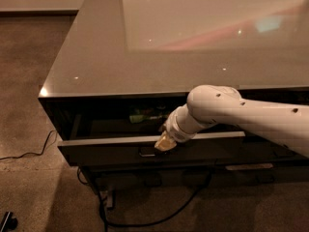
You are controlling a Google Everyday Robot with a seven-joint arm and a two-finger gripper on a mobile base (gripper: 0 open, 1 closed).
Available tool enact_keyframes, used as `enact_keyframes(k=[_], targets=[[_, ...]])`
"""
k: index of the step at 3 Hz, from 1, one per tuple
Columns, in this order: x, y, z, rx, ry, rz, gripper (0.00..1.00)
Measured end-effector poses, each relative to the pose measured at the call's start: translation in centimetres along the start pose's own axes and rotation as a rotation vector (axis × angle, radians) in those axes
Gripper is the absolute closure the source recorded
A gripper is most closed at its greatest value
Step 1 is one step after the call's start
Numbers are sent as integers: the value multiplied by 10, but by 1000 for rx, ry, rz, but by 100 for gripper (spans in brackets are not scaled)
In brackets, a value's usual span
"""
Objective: Open top drawer
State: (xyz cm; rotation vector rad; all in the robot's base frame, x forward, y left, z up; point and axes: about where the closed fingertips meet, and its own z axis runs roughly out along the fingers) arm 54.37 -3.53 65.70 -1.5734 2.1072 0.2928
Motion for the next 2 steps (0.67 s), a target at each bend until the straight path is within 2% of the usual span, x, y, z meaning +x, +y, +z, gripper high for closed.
enact_keyframes(k=[2], targets=[[5, 7, -7, -6, -23, 3, 35]])
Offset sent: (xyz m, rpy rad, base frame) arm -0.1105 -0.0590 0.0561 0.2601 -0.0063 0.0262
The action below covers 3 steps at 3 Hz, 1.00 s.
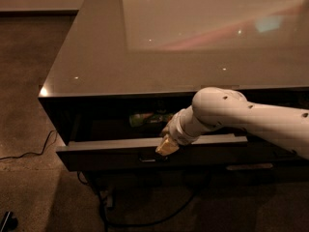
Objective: Open top drawer
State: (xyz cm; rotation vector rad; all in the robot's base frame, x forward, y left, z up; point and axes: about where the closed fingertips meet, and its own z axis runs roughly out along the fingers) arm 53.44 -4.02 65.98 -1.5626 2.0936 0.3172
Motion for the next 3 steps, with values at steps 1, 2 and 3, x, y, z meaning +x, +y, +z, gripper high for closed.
enact_keyframes(k=[1, 2, 3], targets=[[8, 16, -19, -15, -46, 4, 12], [19, 42, -53, -45, -126, 6, 0], [31, 57, -75, -62, -171, 10, 0]])
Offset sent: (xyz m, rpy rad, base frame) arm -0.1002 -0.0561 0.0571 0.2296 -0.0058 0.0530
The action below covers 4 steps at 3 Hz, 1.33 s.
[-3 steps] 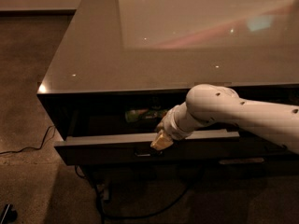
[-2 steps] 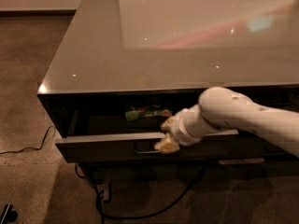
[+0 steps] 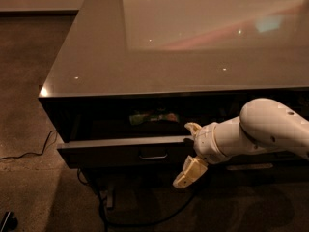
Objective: Open top drawer
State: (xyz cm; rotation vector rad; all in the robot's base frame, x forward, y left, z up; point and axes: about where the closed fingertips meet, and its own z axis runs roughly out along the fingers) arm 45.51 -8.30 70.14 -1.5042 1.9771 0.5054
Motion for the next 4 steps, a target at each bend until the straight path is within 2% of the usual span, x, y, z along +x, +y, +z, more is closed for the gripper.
enact_keyframes(k=[2, 4], targets=[[-4, -6, 3, 3, -16, 2, 0], [-5, -9, 27, -34, -11, -18, 0]])
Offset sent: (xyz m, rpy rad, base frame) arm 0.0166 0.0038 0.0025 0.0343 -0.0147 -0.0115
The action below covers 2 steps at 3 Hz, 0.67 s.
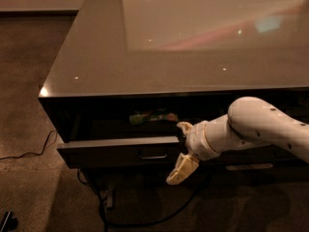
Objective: Open top drawer
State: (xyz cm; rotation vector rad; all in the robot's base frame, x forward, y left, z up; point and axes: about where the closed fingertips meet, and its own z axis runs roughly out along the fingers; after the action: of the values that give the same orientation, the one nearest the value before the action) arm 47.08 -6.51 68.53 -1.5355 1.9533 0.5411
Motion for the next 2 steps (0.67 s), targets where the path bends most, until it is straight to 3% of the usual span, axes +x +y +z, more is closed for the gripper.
enact_keyframes(k=[2], targets=[[-1, 4, 24, -56, 10, -14, 0]])
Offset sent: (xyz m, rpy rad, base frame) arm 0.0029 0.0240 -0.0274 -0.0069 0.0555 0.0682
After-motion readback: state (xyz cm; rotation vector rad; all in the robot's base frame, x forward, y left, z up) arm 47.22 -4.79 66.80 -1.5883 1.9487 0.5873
